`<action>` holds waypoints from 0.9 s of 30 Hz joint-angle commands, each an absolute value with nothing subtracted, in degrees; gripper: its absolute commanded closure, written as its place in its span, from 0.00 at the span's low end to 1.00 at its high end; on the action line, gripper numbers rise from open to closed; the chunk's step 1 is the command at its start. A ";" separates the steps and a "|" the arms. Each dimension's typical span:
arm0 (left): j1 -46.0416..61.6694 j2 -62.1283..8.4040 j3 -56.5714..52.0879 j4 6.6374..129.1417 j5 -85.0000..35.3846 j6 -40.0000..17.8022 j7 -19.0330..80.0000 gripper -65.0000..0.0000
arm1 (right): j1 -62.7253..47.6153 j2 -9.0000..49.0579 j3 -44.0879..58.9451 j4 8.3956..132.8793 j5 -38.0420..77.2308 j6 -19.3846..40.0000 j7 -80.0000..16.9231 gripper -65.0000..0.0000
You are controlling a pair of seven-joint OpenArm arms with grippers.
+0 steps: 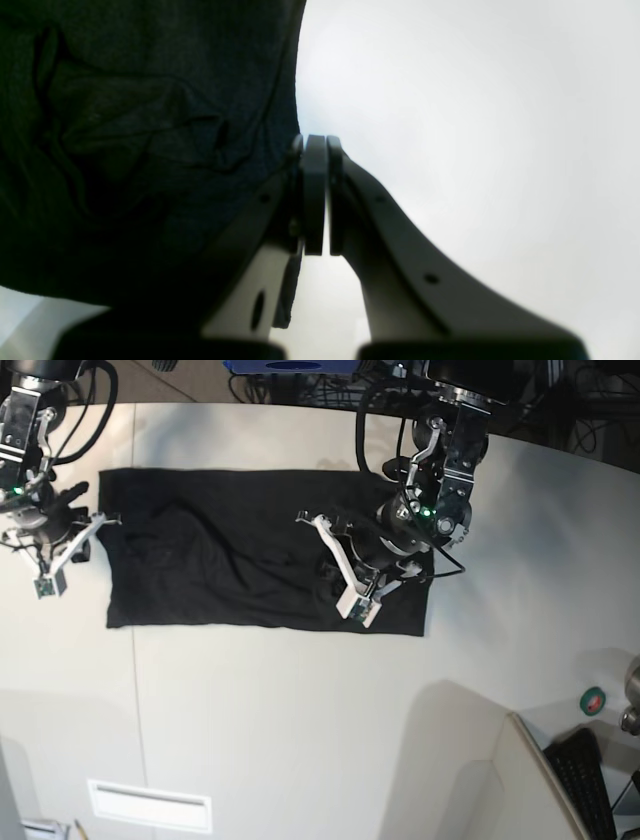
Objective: Layout the t-shirt on the table in an organized manner, then fold the t-shirt properly
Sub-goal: 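Push the strip end inward with the left gripper toward the right gripper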
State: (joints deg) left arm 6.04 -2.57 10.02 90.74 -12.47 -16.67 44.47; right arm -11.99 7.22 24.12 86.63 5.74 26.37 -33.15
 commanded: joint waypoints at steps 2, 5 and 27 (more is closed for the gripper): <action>5.32 -2.07 9.98 91.65 -13.41 -16.92 43.21 1.00 | -11.56 7.96 24.40 87.69 6.29 26.33 -32.13 1.00; 5.32 -1.98 10.07 91.65 -13.41 -16.92 43.21 1.00 | -11.56 7.96 24.40 87.69 6.20 26.33 -32.13 1.00; 2.86 -0.84 10.15 89.80 -13.41 -16.92 46.99 1.00 | -11.47 7.96 24.22 87.69 6.20 26.33 -32.13 1.00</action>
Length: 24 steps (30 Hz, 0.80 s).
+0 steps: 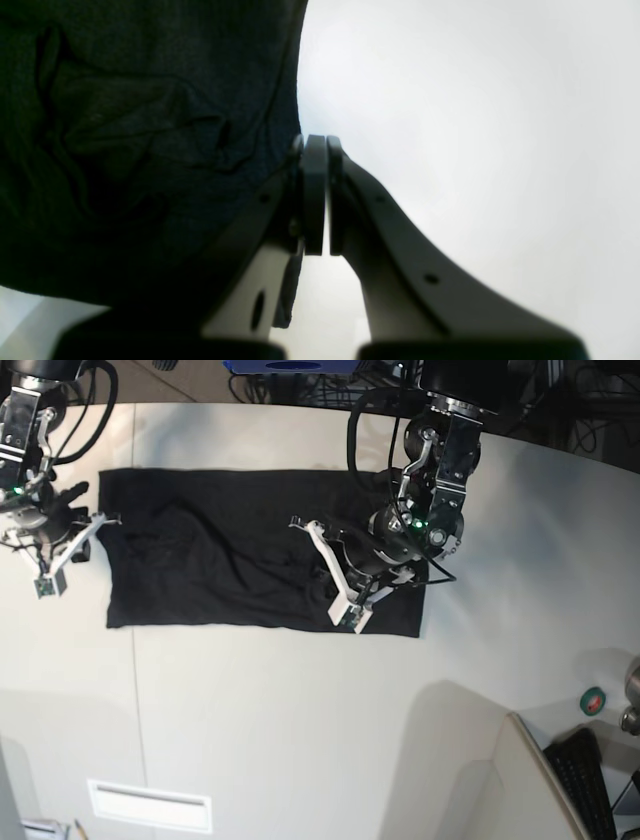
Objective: Layout the t-shirt on the table in an organized manner, then fold the t-shirt properly
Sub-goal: 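Push the strip end inward with the left gripper toward the right gripper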
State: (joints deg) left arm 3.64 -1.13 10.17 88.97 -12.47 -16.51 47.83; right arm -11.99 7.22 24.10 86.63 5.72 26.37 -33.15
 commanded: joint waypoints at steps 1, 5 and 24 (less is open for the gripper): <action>2.86 -0.84 10.15 89.80 -13.41 -16.92 46.99 1.00 | -11.47 7.96 24.22 87.69 6.20 26.33 -32.13 1.00; 2.86 -0.84 10.15 89.71 -13.41 -16.92 47.08 1.00 | -11.47 7.96 24.22 87.69 6.20 26.33 -32.13 1.00; 4.44 -4.18 6.73 100.09 -12.97 -16.84 47.16 0.64 | -11.47 7.87 24.40 88.92 6.20 26.33 -34.95 1.00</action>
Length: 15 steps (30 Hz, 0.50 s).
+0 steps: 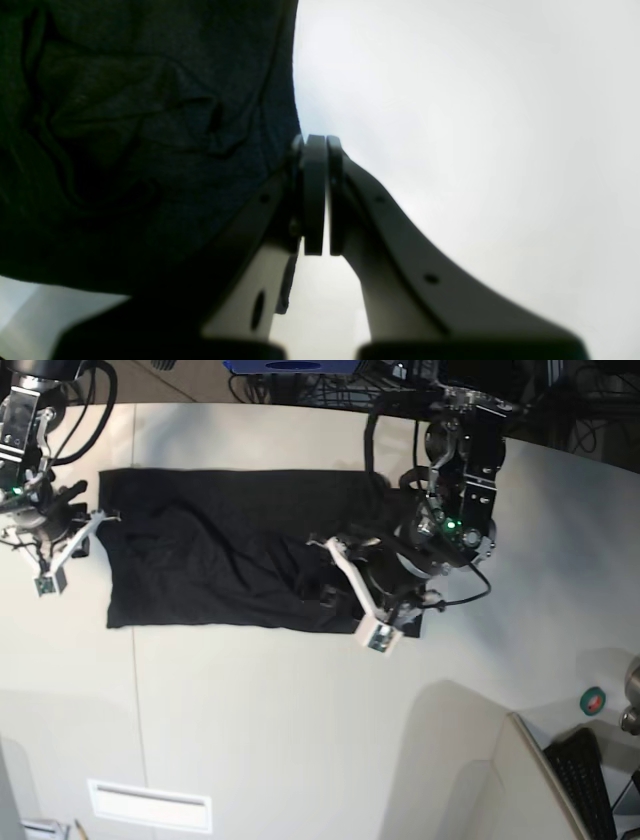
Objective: Layout the t-shirt on the table in an organized manner, then fold the t-shirt properly
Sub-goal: 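Push the strip end inward with the left gripper toward the right gripper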
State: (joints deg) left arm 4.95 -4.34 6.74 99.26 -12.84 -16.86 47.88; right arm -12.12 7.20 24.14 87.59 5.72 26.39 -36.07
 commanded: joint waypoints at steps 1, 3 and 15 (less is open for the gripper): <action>4.44 -4.88 5.58 99.12 -12.97 -16.84 47.16 0.75 | -11.56 7.78 24.31 89.19 6.20 26.33 -34.95 1.00; 4.00 -5.67 3.56 95.87 -12.88 -16.84 47.16 1.00 | -11.56 7.78 24.22 89.80 6.20 26.33 -35.12 1.00; 1.54 -6.64 2.95 83.47 -12.88 -16.84 46.99 1.00 | -11.47 6.64 24.13 90.42 6.20 26.33 -35.12 1.00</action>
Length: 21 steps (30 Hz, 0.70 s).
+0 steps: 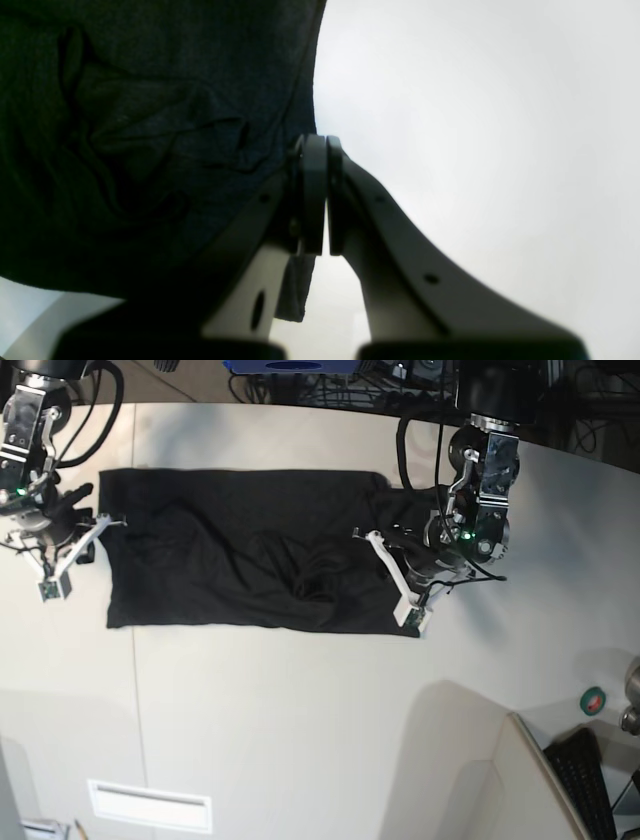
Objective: Layout the t-shirt on the table in an organized manner, then fold the t-shirt properly
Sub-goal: 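Push the strip end inward with the left gripper toward the right gripper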
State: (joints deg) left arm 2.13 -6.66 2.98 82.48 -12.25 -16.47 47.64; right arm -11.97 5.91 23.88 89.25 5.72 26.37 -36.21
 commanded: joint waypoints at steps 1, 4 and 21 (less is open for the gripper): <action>1.89 -6.64 3.03 83.56 -13.32 -16.84 47.16 1.00 | -11.47 6.64 24.13 90.42 6.20 26.33 -35.12 1.00; 3.91 -7.08 8.04 86.37 -13.41 -16.84 47.16 1.00 | -11.47 6.64 24.31 90.42 6.20 26.33 -35.12 1.00; 13.14 -6.99 12.00 107.38 -12.97 -16.92 52.44 1.00 | -11.65 6.64 24.40 90.42 6.20 26.33 -35.12 1.00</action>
